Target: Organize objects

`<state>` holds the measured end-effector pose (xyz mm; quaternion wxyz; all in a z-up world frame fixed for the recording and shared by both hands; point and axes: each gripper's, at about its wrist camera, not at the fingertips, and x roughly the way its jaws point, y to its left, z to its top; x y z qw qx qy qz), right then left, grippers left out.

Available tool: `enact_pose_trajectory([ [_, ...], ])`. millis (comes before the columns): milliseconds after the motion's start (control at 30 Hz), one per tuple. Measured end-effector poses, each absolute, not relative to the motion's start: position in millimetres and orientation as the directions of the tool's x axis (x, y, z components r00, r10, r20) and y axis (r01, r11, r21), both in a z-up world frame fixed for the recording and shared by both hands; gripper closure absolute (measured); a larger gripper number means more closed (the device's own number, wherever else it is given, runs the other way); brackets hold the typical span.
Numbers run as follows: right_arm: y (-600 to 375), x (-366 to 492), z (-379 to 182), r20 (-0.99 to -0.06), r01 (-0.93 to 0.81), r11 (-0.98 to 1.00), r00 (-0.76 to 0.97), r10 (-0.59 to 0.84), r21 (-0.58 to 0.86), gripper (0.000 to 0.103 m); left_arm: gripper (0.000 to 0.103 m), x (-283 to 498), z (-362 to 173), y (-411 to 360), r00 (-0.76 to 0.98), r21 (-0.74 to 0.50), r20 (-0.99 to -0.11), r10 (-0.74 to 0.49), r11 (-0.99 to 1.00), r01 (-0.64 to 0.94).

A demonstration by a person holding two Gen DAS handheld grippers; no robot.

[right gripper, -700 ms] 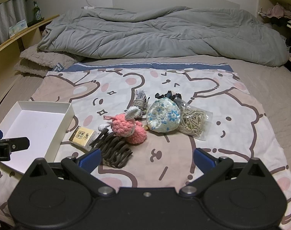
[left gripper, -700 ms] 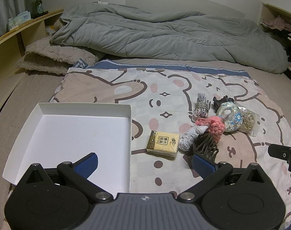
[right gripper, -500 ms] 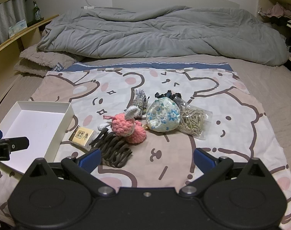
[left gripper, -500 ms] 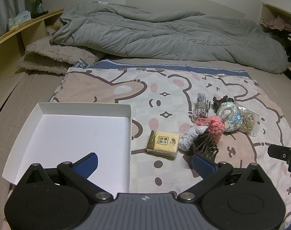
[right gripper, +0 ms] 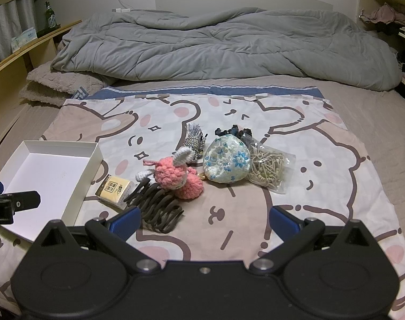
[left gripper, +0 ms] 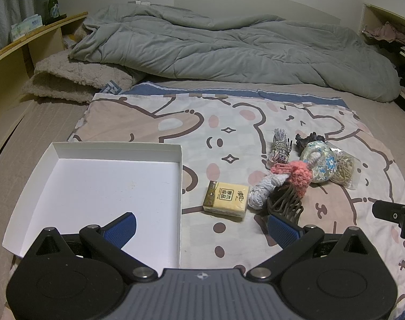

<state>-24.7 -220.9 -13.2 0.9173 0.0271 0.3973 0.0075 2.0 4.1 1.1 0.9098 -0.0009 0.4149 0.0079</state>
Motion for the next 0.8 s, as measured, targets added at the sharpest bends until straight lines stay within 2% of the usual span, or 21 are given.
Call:
enact_pose_trajectory([
  [800,-219.7,-24.3,-13.8,-0.730,0.009,0.998,0.683,0.034,0.055,0.000,0.000,0.9,-0.6,4.4,0.653,-0.004,-0.757,0.008,1.000,-0.017],
])
